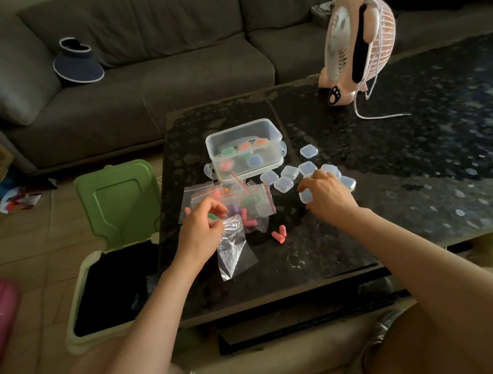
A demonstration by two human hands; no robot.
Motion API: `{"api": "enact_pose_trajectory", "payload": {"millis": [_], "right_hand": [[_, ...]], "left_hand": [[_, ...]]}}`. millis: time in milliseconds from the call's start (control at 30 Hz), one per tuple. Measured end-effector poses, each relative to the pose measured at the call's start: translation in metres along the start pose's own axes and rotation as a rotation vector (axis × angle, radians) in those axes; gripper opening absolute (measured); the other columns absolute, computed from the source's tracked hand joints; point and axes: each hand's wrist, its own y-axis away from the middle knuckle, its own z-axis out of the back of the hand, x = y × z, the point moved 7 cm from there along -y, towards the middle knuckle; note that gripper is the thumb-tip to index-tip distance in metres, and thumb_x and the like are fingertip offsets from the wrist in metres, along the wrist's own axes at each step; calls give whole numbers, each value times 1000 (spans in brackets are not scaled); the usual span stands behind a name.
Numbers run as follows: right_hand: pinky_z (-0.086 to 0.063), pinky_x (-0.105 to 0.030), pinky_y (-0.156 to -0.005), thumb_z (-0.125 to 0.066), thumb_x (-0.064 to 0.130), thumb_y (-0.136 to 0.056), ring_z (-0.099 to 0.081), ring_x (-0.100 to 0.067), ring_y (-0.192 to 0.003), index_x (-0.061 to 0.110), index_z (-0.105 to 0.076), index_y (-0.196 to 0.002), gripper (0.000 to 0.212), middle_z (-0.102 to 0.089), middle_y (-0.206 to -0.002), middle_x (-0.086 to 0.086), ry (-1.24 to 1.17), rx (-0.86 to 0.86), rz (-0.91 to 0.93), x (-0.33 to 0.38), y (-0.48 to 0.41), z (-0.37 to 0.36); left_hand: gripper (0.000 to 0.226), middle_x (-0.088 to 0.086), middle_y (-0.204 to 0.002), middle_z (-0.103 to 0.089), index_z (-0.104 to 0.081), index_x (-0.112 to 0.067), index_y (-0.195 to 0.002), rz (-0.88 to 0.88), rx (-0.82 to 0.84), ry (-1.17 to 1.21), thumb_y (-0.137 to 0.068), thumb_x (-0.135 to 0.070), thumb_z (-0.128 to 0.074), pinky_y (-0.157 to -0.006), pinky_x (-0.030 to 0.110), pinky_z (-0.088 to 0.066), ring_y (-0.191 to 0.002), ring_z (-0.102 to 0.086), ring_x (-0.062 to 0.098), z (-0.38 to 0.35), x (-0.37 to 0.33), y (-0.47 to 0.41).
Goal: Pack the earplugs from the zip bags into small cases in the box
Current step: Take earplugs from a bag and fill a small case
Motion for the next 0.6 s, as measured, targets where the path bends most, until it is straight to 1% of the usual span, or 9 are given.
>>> {"api": "enact_pose_trajectory", "payload": {"millis": [100,133,233,300,367,433,500,533,600], "right_hand": [[-54,-36,-74,-60,9,-88,-53,-28,-109,18,-56,-123,36,-48,-126,-10,-16,-5,2,-2,-1,-1],[-54,-37,-75,-60,9,-88,-54,-28,-108,18,-56,-122,36,-49,-125,-10,-20,-4,5,-2,-1,-2],[-56,-38,-76,-61,8,-87,-57,-29,-106,18,-55,-121,35,-50,-125,-10,-29,16,11,-4,-1,-4],[-56,-37,-73,-61,9,-88,-60,-28,-102,19,-55,-120,35,-50,-124,-11,-31,18,9,-5,0,-5],[-57,-38,-75,-61,13,-88,-60,-28,-101,19,-55,-122,35,-50,-123,-10,-74,11,-5,-3,-1,-6],[-55,-37,-78,-62,19,-86,-60,-25,-98,17,-57,-121,35,-53,-117,-10,-256,10,-51,1,-3,-4],[-58,-35,-74,-65,15,-85,-64,-22,-83,12,-60,-116,31,-59,-105,-12,-616,62,-97,12,-1,-1],[-59,-33,-70,-65,9,-85,-65,-20,-73,9,-61,-112,28,-60,-100,-13,-810,122,-101,21,2,1],[-59,-28,-63,-64,-1,-84,-66,-21,-65,6,-59,-106,24,-58,-95,-15,-1079,258,-75,40,12,4]], "left_hand": [[18,-14,-88,-61,-55,-18,-93,-60,-31,-210,-83,-4,-60,-99,55,-41,-61,-54,2,2,-5,2],[17,-13,-92,-61,-55,-16,-95,-70,-37,-259,-84,-4,-60,-99,53,-42,-63,-56,6,3,-6,2],[17,-3,-104,-65,-58,-13,-99,-112,-62,-348,-84,-5,-61,-101,48,-41,-85,-63,19,3,-12,4],[17,0,-107,-64,-60,-13,-98,-145,-93,-378,-83,-7,-63,-97,40,-42,-99,-60,22,4,-14,4],[18,3,-111,-62,-60,-14,-98,-174,-106,-403,-82,-8,-65,-93,37,-39,-109,-54,24,2,-15,2],[20,4,-118,-60,-60,-15,-97,-230,-111,-382,-79,-11,-68,-99,43,-39,-116,-51,27,-3,-20,2],[23,4,-119,-60,-59,-18,-97,-318,-142,-345,-78,-18,-72,-101,54,-37,-119,-50,26,-8,-30,5],[26,4,-115,-61,-60,-17,-99,-370,-173,-331,-77,-22,-73,-102,52,-36,-117,-51,24,-10,-38,8],[38,5,-109,-62,-60,-11,-105,-453,-199,-272,-76,-32,-73,-100,34,-33,-110,-51,21,-15,-53,14]]}}
